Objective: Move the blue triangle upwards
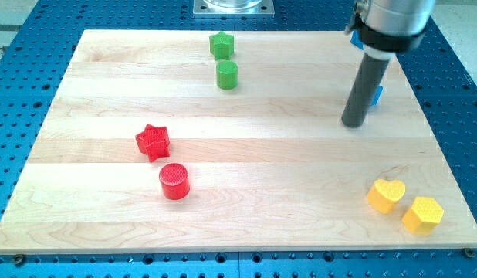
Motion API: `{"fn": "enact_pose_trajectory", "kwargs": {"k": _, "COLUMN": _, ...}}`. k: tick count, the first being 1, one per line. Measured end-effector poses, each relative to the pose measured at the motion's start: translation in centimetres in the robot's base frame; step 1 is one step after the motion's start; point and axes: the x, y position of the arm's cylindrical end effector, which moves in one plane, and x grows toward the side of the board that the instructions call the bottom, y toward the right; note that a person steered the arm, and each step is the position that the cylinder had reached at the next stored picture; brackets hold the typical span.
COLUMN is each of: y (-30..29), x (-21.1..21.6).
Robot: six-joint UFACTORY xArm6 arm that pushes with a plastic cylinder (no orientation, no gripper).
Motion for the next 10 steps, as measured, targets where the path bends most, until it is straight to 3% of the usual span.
{"fn": "enact_pose_trajectory", "kwargs": {"k": 1, "y": 4.3, "x": -0.9}}
{"fn": "enact_pose_trajectory", "kwargs": {"k": 2, "y": 4.6, "x": -4.8}}
{"fn": "enact_pose_trajectory", "kwargs": {"k": 3, "y": 4.5, "x": -0.6}}
{"fn": "enact_pose_trajectory", "kwargs": {"k": 4, "y": 5.1, "x": 0.3}}
{"fn": "enact_pose_trajectory", "kwargs": {"k": 6, "y": 4.9, "x": -8.2}}
{"fn": "enact_pose_trajectory", "kwargs": {"k": 7, "y": 4.5, "x": -7.5}}
{"fn": "enact_pose_trajectory", "kwargs": {"k": 8, "y": 4.5, "x": -2.1}}
{"fn": "enact_pose_trajectory", "kwargs": {"k": 10, "y": 3.3, "x": -10.1}}
